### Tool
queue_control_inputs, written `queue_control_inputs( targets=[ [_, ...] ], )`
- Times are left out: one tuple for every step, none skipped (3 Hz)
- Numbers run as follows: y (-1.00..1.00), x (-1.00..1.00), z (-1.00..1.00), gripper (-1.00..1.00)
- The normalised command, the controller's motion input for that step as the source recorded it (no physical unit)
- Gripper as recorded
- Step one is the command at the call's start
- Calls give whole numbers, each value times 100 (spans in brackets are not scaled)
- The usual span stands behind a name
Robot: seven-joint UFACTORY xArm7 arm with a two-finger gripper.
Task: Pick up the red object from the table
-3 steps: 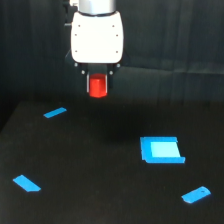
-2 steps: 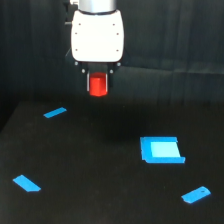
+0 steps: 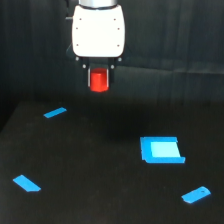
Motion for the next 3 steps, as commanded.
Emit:
queue_control_inputs(
  targets=[
    [5, -9, 18, -100],
    [11, 0, 3, -99],
    [6, 4, 14, -98]
  ],
)
